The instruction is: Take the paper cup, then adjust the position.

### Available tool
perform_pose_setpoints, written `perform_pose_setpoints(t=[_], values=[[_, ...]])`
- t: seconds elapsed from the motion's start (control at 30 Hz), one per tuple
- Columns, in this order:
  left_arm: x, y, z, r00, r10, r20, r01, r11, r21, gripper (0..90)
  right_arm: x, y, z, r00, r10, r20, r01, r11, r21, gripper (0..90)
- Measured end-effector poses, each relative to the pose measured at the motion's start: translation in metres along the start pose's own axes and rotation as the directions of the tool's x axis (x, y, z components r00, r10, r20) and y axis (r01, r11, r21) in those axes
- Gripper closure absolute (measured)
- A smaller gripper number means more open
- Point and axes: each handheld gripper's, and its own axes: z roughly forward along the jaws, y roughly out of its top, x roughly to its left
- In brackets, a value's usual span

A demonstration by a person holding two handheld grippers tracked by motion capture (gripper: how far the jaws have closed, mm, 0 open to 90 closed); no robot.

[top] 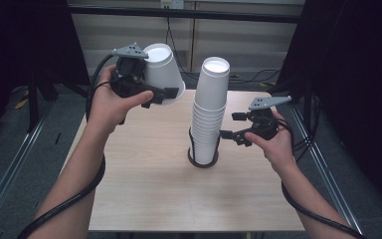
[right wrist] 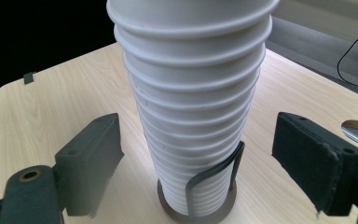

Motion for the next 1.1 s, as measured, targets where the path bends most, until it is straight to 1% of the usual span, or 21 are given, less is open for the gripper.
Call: perform_pose_setpoints(t=[0.03,0.07,0.1,0.17,0.23,0.27,0.3,0.33,0.4,0.43,0.47,0.57,0.6,0.63,0.67,0.77,0.8,0.9,0.97,1.0,1.1], values=[[0.000,0.000,0.000,1.0000,0.000,0.000,0.000,1.0000,0.000,15.8,0.000,0.000,0.000,1.0000,0.000,0.000,0.000,1.000,0.000,15.4],[0.001,-0.006,0.000,0.9999,0.013,-0.011,-0.013,0.9995,0.028,15.8,0.000,-0.003,0.000,1.0000,0.002,-0.003,-0.002,1.000,0.000,15.4],[0.001,-0.006,0.000,0.9999,0.013,-0.011,-0.013,0.9995,0.028,15.9,0.000,-0.004,0.000,1.0000,0.005,-0.006,-0.005,1.000,-0.001,15.4],[0.003,-0.013,-0.001,0.9999,0.013,-0.010,-0.012,0.9987,0.050,16.0,0.000,-0.007,0.000,0.9999,0.004,-0.011,-0.004,1.000,0.005,15.5],[0.004,-0.015,-0.001,0.9999,0.007,-0.008,-0.007,0.9984,0.056,16.0,0.001,-0.010,0.000,0.9999,0.003,-0.014,-0.003,1.000,0.008,15.5],[0.006,-0.020,-0.002,0.9999,0.003,-0.016,-0.002,0.9974,0.072,16.0,0.001,-0.011,0.001,0.9998,0.001,-0.018,-0.001,1.000,0.012,15.5],[0.007,-0.023,-0.001,0.9999,0.003,-0.014,-0.002,0.9968,0.080,16.0,0.001,-0.012,0.001,0.9998,0.003,-0.020,-0.002,1.000,0.012,15.6],[0.007,-0.025,-0.001,0.9998,0.003,-0.021,-0.001,0.9965,0.084,16.0,0.002,-0.014,0.001,0.9997,0.000,-0.023,0.000,1.000,0.014,15.6],[0.008,-0.032,0.000,0.9999,0.002,-0.017,0.000,0.9949,0.101,16.0,0.002,-0.015,0.002,0.9996,0.000,-0.027,0.000,1.000,0.017,15.6],[0.008,-0.032,0.000,0.9999,0.002,-0.017,0.000,0.9949,0.101,16.0,0.002,-0.015,0.002,0.9996,0.000,-0.027,0.000,1.000,0.017,15.6],[0.009,-0.037,0.000,0.9999,0.000,-0.016,0.002,0.9936,0.113,16.1,0.003,-0.016,0.003,0.9995,-0.003,-0.030,0.004,1.000,0.022,15.6],[0.009,-0.041,0.001,0.9998,-0.001,-0.020,0.004,0.9929,0.119,16.1,0.004,-0.017,0.004,0.9994,-0.010,-0.033,0.011,1.000,0.026,15.6],[0.009,-0.045,0.002,0.9998,0.005,-0.017,-0.003,0.9910,0.134,16.1,0.004,-0.017,0.005,0.9994,-0.013,-0.032,0.014,0.999,0.029,15.6],[0.009,-0.045,0.002,0.9998,0.005,-0.017,-0.003,0.9910,0.134,16.1,0.004,-0.017,0.005,0.9994,-0.013,-0.032,0.014,0.999,0.029,15.6],[0.009,-0.047,0.003,0.9998,-0.004,-0.017,0.006,0.9906,0.137,16.2,0.005,-0.018,0.006,0.9991,-0.013,-0.040,0.014,0.999,0.029,15.5],[0.009,-0.051,0.004,0.9999,0.003,-0.017,0.000,0.9886,0.151,16.2,0.006,-0.019,0.007,0.9989,-0.015,-0.043,0.017,0.999,0.028,15.6],[0.009,-0.055,0.005,0.9998,0.010,-0.014,-0.008,0.9864,0.164,16.2,0.006,-0.020,0.007,0.9989,-0.019,-0.044,0.021,0.999,0.028,15.6],[0.009,-0.060,0.006,0.9999,0.010,-0.012,-0.007,0.9842,0.177,16.2,0.008,-0.022,0.007,0.9986,-0.020,-0.048,0.022,0.999,0.031,15.6],[0.009,-0.067,0.009,0.9999,0.011,-0.011,-0.008,0.9788,0.205,16.2,0.008,-0.024,0.008,0.9984,-0.023,-0.051,0.025,0.999,0.034,15.6],[0.009,-0.070,0.009,0.9999,0.011,-0.010,-0.009,0.9779,0.209,16.2,0.009,-0.025,0.008,0.9983,-0.025,-0.052,0.027,0.999,0.035,15.6],[0.008,-0.074,0.010,1.0000,-0.001,-0.001,0.001,0.9794,0.202,16.2,0.009,-0.026,0.007,0.9981,-0.027,-0.055,0.029,0.999,0.036,15.6]])
